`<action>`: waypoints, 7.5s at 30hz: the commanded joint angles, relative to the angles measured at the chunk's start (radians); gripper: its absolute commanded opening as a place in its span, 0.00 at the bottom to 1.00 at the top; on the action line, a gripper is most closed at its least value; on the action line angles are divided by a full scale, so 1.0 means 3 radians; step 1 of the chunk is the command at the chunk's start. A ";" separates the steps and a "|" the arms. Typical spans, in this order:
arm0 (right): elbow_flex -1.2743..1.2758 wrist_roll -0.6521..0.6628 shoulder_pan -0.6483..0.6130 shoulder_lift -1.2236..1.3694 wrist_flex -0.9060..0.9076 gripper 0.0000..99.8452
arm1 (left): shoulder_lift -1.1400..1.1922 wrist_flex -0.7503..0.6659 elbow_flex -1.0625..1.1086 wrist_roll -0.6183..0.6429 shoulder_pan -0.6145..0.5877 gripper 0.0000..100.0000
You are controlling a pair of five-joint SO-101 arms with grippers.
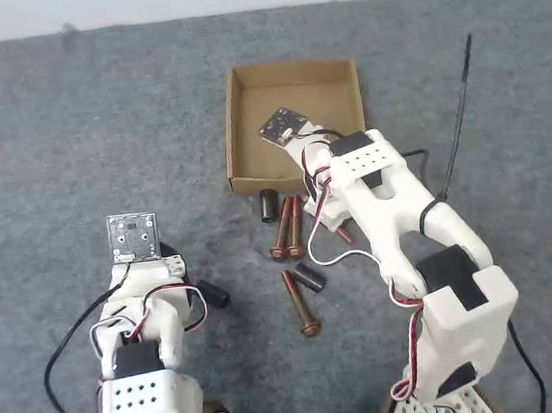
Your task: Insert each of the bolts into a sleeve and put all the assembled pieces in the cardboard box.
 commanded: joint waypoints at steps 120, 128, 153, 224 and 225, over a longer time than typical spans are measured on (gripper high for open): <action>0.1320 0.0087 0.0995 -0.0939 -0.0396 0.11 | -0.0056 -0.0010 -0.0028 -0.0015 -0.0015 0.01; 0.1325 0.0066 0.1020 -0.0939 -0.0427 0.02 | -0.0056 -0.0010 -0.0028 -0.0015 -0.0015 0.01; 0.1335 -0.0082 0.1158 -0.0959 -0.0396 0.01 | -0.0026 0.2486 -0.3030 0.0777 0.0731 0.01; 0.1320 -0.0051 0.1215 -0.0949 -0.0401 0.01 | 0.5836 0.1227 -0.5403 0.3519 0.2087 0.16; 0.1320 -0.0051 0.1215 -0.0949 -0.0401 0.01 | 0.5897 0.1248 -0.5460 0.3519 0.2066 0.16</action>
